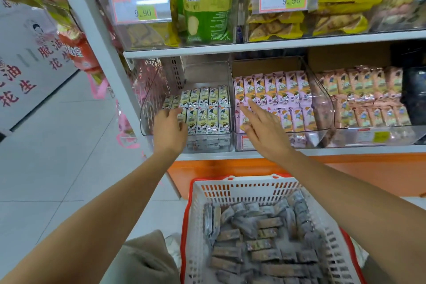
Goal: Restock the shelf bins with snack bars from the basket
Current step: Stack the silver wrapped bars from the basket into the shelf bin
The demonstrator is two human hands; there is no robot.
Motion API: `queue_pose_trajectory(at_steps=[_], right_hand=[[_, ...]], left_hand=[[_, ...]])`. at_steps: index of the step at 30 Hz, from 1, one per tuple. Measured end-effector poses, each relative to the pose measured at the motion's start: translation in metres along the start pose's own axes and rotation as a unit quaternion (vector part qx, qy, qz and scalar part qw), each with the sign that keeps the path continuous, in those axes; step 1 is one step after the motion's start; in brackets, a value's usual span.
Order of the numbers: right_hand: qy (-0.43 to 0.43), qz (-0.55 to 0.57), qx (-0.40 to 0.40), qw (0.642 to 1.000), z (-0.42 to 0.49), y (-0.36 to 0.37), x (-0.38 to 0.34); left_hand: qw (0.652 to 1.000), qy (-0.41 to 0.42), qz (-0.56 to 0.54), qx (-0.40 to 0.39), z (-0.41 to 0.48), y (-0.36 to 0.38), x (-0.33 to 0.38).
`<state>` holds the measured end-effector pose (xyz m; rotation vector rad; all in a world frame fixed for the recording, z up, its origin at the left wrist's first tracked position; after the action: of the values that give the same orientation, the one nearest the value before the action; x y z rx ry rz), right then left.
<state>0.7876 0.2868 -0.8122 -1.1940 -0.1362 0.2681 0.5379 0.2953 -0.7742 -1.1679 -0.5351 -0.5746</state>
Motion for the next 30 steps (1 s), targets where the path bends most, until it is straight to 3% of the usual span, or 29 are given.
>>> queue_pose_trajectory(at_steps=[4, 8, 13, 16, 19, 24, 30], right_hand=[[-0.006, 0.032, 0.077, 0.997, -0.038, -0.016, 0.01], [0.013, 0.021, 0.084, 0.996, -0.099, -0.012, 0.037], [0.113, -0.019, -0.024, 0.993, -0.18, 0.032, 0.084], [0.164, -0.015, -0.107, 0.98, -0.212, 0.057, 0.103], [0.201, -0.017, -0.183, 0.962, -0.229, 0.082, 0.115], [0.243, 0.012, -0.229, 0.943, -0.245, 0.119, 0.127], [0.264, -0.017, -0.203, 0.943, -0.241, 0.135, 0.131]], left_hand=[[0.982, 0.17, -0.063, 0.059, -0.039, 0.02, 0.03], [0.977, 0.189, -0.091, -0.031, -0.082, 0.073, 0.039], [0.96, 0.09, -0.055, -0.258, -0.138, 0.158, 0.012], [0.922, 0.019, 0.035, -0.385, -0.167, 0.201, -0.005], [0.884, -0.024, 0.091, -0.459, -0.187, 0.239, -0.015], [0.844, -0.073, 0.127, -0.516, -0.203, 0.302, -0.038], [0.852, -0.204, 0.068, -0.477, -0.202, 0.345, -0.058]])
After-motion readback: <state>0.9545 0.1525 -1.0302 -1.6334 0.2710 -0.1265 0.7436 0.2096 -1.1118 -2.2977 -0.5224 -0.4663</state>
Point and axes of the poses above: each hand's wrist, its own z-axis towards the middle knuckle, its own y-axis out of the palm, x = y × z, the point moved 3 cm from there along z, towards the middle knuckle, and after that the axes turned 14 degrees about -z, right-handed, at the moved point
